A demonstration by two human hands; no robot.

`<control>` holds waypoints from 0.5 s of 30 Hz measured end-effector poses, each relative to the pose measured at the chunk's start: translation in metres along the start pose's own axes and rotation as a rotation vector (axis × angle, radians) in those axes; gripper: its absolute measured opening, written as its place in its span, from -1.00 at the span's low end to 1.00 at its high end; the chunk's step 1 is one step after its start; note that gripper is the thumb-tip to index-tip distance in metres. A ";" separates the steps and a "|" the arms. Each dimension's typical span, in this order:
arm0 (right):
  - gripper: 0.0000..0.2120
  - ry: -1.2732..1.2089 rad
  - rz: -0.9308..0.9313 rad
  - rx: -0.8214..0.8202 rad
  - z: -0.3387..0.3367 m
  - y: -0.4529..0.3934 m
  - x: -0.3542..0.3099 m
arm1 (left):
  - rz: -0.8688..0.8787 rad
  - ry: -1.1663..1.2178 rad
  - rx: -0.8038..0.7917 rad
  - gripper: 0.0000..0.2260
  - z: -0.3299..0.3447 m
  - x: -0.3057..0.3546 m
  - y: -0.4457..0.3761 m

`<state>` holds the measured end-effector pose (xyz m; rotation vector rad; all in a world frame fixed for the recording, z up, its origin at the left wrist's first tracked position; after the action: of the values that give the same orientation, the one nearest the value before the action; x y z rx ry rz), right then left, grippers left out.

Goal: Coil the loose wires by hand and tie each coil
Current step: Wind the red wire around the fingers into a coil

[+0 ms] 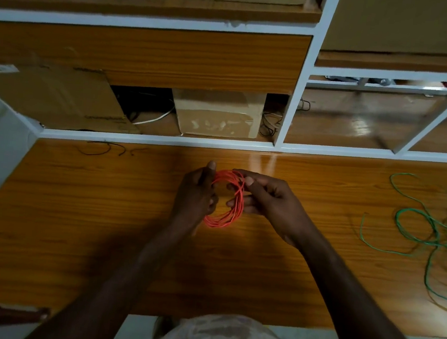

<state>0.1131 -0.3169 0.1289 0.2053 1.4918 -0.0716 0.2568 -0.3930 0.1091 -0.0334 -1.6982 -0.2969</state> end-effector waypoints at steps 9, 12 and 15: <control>-0.73 0.202 -0.064 -0.070 -0.022 -0.012 -0.014 | 0.029 -0.024 0.069 -0.57 0.003 0.004 0.002; -0.83 0.345 -0.096 -0.012 -0.039 -0.014 -0.021 | 0.020 -0.043 0.114 -0.57 0.003 0.001 0.003; -0.84 0.332 -0.111 -0.015 -0.044 -0.012 -0.025 | 0.078 -0.120 0.115 -0.54 0.007 0.005 0.006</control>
<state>0.0656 -0.3230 0.1501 0.1257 1.8342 -0.1193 0.2504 -0.3864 0.1146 -0.0330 -1.8261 -0.1410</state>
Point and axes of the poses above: each hand's wrist, its own y-axis away from the middle knuckle, its own z-axis out of the palm, x = y × z, the point moved 10 cm from there along -y, towards the middle knuckle, and after that the axes turned 8 degrees about x, right-handed, at the moved point
